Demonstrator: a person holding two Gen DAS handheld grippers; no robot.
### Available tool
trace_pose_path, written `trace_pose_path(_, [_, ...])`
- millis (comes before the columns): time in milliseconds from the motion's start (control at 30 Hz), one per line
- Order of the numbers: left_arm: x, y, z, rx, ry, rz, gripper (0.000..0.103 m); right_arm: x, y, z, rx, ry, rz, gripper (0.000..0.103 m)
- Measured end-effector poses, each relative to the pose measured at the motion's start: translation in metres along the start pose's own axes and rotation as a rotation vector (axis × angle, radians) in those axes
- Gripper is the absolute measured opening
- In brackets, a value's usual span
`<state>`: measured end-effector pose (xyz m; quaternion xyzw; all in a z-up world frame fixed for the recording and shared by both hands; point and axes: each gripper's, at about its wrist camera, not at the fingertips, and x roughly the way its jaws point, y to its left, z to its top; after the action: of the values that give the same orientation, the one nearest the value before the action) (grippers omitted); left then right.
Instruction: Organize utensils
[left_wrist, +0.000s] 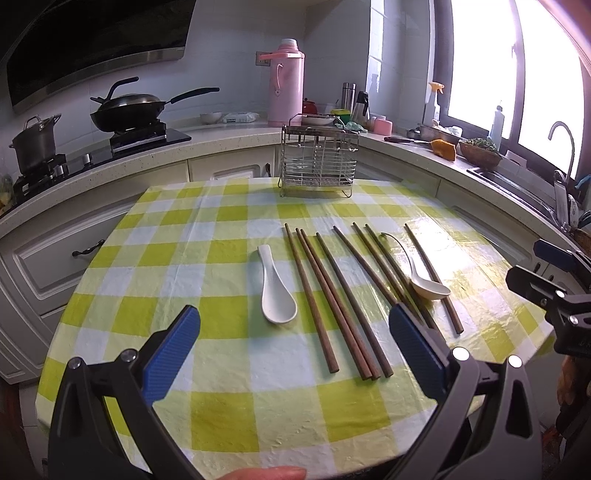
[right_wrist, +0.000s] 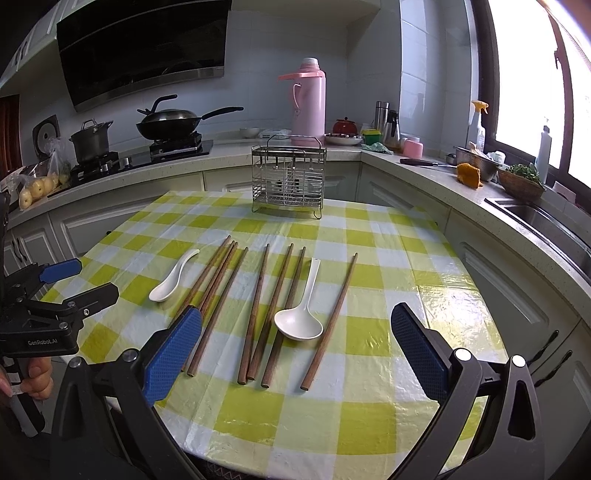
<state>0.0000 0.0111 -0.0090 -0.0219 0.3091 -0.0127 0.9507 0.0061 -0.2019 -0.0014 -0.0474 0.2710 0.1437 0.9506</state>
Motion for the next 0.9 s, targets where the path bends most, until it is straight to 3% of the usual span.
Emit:
trace_pose_path(267, [0.028, 0.015, -0.001, 0.02, 0.072, 0.037, 0.099, 0.02, -0.017, -0.002, 0.05, 0.017, -0.003, 0.096])
trace_pose_path(433, [0.056, 0.034, 0.001, -0.02, 0.116, 0.034, 0.098, 0.047, -0.035, -0.002, 0.105, 0.052, 0.003, 0.096])
trace_pose_path(533, [0.071, 0.048, 0.008, -0.067, 0.137, -0.011, 0.098, 0.063, -0.046, 0.0, 0.125, 0.076, -0.001, 0.096])
trace_pose_path(833, [0.12, 0.061, 0.036, -0.115, 0.23, 0.054, 0.099, 0.121, -0.061, 0.025, 0.155, 0.166, 0.013, 0.096])
trace_pose_path(900, [0.129, 0.059, 0.043, -0.097, 0.247, 0.035, 0.099, 0.131, -0.058, 0.032, 0.145, 0.182, 0.021, 0.093])
